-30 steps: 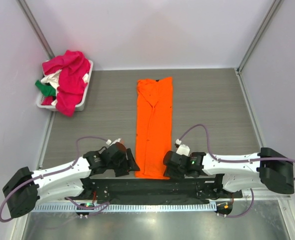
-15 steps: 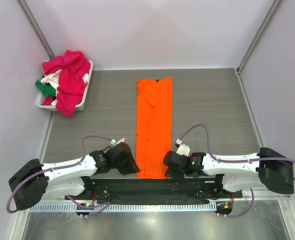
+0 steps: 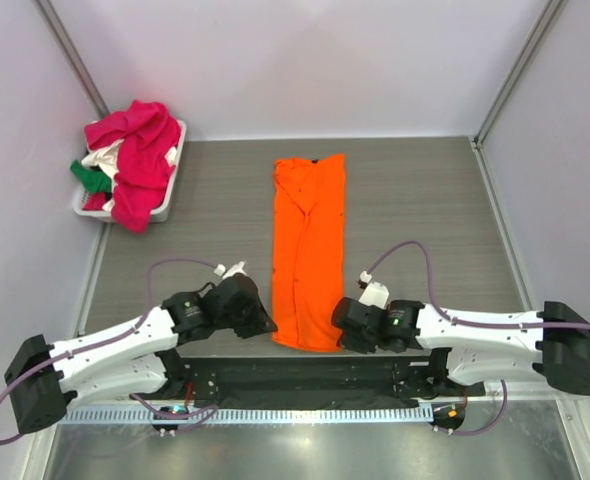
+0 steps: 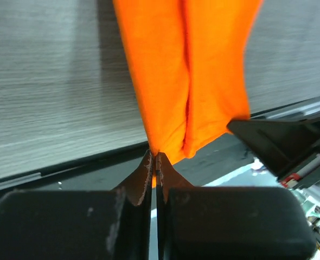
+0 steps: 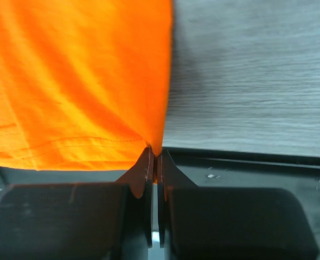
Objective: Fold and stack the t-shirts
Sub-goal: Fold the tshirt
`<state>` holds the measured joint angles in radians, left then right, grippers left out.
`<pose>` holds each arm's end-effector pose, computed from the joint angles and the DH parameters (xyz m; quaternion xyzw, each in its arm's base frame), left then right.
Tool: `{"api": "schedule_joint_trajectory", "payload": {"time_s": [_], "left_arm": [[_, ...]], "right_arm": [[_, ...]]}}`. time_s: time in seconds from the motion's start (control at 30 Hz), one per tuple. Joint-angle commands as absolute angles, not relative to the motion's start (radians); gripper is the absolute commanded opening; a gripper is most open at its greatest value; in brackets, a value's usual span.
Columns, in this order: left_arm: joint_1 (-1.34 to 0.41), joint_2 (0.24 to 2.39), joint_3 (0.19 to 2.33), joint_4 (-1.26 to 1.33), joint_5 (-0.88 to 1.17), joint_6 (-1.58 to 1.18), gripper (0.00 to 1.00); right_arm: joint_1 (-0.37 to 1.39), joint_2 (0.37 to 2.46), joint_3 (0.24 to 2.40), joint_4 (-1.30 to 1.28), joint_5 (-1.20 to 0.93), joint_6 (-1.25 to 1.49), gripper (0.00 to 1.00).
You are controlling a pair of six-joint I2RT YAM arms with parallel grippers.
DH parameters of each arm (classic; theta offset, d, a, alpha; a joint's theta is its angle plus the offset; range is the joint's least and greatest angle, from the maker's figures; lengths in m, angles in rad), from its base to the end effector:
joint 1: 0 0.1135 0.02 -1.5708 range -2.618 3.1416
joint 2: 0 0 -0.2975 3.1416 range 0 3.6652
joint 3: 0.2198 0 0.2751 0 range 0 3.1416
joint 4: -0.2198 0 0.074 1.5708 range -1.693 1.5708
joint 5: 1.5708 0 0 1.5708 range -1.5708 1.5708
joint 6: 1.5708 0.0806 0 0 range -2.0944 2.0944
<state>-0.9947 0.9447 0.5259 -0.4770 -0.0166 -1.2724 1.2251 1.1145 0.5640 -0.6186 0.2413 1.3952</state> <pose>0.1166 -0.1770 0.1795 -0.1333 0.9341 -0.2967 0.1473 0.0888 0.1898 0.1511 0.1066 0.9672 0.1610 0.1650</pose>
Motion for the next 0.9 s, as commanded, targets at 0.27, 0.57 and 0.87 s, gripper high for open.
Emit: {"api": "schedule_joint_trajectory", "payload": {"time_s": [0.27, 0.57, 0.87], "left_arm": [[-0.925, 1.095, 0.919, -0.782, -0.209, -1.097, 0.0], [-0.671, 1.382, 1.227, -0.753, -0.072, -0.895, 0.0], [-0.562, 1.733, 1.506, -0.758, -0.005, -0.813, 0.0]], "right_arm": [[1.111, 1.15, 0.954, -0.89, 0.451, 1.24, 0.01], [0.806, 1.373, 1.225, -0.879, 0.425, 0.902, 0.01], [0.628, 1.612, 1.368, -0.799, 0.356, 0.752, 0.01]]}}
